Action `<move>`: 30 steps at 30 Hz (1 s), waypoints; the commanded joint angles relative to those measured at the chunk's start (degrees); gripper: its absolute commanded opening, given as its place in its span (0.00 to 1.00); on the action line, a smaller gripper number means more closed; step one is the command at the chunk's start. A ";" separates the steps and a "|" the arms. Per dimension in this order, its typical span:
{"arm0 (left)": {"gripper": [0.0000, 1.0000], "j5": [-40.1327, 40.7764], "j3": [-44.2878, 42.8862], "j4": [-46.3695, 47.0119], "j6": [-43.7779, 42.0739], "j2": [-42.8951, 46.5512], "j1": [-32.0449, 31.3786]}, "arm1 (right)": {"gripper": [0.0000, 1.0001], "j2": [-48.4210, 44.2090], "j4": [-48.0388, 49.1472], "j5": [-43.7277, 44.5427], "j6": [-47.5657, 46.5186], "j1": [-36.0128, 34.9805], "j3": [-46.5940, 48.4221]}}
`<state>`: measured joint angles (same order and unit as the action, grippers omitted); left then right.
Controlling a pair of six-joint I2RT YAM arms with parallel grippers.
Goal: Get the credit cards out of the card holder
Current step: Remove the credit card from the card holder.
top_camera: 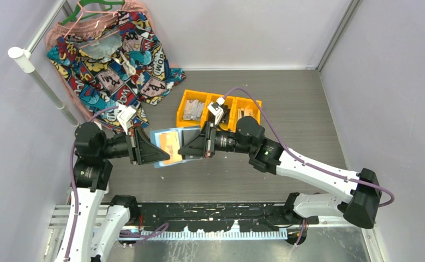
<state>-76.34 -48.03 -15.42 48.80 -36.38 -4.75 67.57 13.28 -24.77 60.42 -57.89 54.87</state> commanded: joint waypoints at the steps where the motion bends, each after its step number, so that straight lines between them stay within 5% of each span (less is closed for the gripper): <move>1: 0.10 -0.95 -0.44 7.49 3.17 0.16 -0.97 | 0.01 -2.50 9.16 -1.29 2.83 -0.35 -1.21; 13: 0.07 2.73 -0.68 7.92 4.55 -0.30 -0.96 | 0.01 -5.35 6.82 -0.82 2.20 0.61 -3.41; 16: 0.07 2.75 -0.28 8.02 4.60 -0.19 -0.98 | 0.31 -2.97 6.76 -1.61 2.18 0.64 -1.30; 21: 0.07 2.07 -0.11 8.03 4.46 0.22 -0.96 | 0.42 1.12 6.71 -3.32 1.97 0.61 2.32; 30: 0.25 2.00 0.76 9.18 5.16 0.41 -1.03 | 0.01 -0.15 9.28 -2.99 2.82 0.67 0.91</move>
<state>-73.12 -47.53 -11.03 52.62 -36.18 -5.06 68.73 15.07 -28.86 62.30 -56.27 54.28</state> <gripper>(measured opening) 0.200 0.087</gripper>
